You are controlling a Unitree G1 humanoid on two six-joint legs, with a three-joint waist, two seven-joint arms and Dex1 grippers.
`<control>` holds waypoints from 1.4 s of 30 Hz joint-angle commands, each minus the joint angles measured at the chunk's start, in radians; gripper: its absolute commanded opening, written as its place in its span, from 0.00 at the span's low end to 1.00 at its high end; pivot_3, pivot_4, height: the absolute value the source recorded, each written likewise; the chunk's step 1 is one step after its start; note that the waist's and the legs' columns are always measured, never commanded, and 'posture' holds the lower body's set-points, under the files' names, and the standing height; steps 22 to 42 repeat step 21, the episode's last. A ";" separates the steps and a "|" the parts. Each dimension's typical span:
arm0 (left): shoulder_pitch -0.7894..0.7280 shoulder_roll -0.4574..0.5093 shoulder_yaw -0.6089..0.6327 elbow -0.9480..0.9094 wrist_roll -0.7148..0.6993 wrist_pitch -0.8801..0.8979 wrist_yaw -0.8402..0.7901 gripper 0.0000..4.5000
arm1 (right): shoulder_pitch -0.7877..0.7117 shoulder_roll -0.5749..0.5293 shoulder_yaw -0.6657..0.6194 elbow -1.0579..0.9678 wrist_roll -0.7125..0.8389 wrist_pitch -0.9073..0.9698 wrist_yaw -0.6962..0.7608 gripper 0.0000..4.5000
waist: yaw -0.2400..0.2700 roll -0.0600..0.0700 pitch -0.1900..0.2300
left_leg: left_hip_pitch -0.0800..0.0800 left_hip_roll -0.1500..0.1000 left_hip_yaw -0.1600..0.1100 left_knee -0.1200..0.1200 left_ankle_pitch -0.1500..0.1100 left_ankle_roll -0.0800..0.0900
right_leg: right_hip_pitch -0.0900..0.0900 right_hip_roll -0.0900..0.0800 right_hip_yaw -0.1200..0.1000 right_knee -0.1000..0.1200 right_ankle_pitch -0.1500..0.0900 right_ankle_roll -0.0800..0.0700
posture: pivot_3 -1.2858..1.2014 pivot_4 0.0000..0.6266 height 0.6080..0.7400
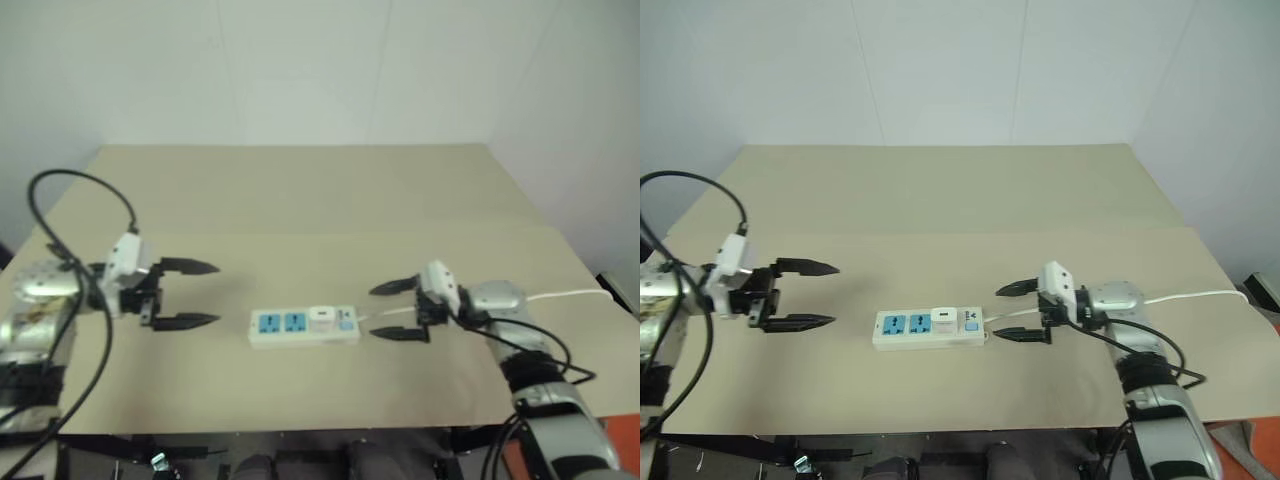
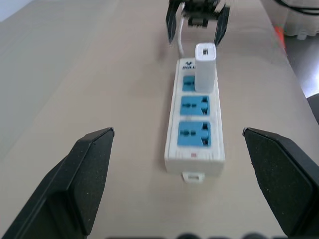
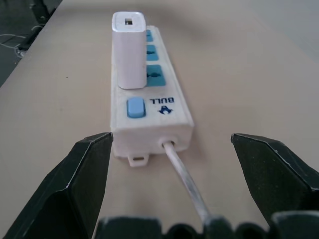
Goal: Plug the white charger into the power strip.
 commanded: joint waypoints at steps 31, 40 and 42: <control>0.556 0.063 0.476 -0.369 -0.107 0.201 0.147 1.00 | 0.114 -0.172 -0.103 -0.180 0.104 0.115 -0.007 0.99 | 0.010 -0.001 0.009 | 0.000 0.001 0.003 -0.001 0.000 0.000 | -0.001 -0.003 -0.001 -0.001 -0.004 -0.006 | 0.52 0.24 1.00; 0.556 0.063 0.476 -0.369 -0.107 0.201 0.147 1.00 | 0.114 -0.172 -0.103 -0.180 0.104 0.115 -0.007 0.99 | 0.010 -0.001 0.009 | 0.000 0.001 0.003 -0.001 0.000 0.000 | -0.001 -0.003 -0.001 -0.001 -0.004 -0.006 | 0.52 0.24 1.00; 0.556 0.063 0.476 -0.369 -0.107 0.201 0.147 1.00 | 0.114 -0.172 -0.103 -0.180 0.104 0.115 -0.007 0.99 | 0.010 -0.001 0.009 | 0.000 0.001 0.003 -0.001 0.000 0.000 | -0.001 -0.003 -0.001 -0.001 -0.004 -0.006 | 0.52 0.24 1.00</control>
